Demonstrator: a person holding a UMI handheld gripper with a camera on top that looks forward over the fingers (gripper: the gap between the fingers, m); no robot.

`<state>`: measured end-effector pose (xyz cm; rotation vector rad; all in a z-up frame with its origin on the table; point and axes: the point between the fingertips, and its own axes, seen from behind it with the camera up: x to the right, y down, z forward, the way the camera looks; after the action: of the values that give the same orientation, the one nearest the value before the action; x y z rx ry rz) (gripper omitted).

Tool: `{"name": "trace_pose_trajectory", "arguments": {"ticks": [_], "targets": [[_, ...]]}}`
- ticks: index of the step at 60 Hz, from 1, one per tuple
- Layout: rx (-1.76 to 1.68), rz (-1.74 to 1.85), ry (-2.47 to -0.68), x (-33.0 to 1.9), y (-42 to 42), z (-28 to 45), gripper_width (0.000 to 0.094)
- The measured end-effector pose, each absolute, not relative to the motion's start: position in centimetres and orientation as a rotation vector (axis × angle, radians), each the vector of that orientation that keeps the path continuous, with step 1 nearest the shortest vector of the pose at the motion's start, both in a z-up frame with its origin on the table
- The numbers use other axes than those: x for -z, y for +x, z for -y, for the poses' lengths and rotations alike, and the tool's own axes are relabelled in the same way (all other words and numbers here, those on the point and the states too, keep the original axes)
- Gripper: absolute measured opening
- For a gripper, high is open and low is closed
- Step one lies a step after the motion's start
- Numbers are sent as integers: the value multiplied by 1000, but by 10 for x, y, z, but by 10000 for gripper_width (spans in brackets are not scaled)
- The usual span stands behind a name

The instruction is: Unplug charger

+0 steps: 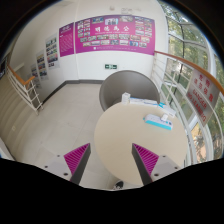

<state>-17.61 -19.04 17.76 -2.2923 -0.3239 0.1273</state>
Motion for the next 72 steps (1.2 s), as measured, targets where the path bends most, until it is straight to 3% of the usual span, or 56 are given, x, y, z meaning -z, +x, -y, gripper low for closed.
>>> {"name": "trace_pose_trajectory", "arguments": {"ticks": [9,29,41,46,48,61,68,72], "targets": [[12,164,-2272,-116,-65,111,859],[138,-68,-2118,-56,66,-102,826],[136,-90,-2121,-21,83,-159,584],[133,-66,-2096,-22,83,-167,328],[104,-44,-2088,-22,77,-169,274],[86,-95,-2098,-22,79,-168,137],[82,-136,-2104,-27,79,-168,114],[86,-143,-1997,-70,82,-174,111]]}}
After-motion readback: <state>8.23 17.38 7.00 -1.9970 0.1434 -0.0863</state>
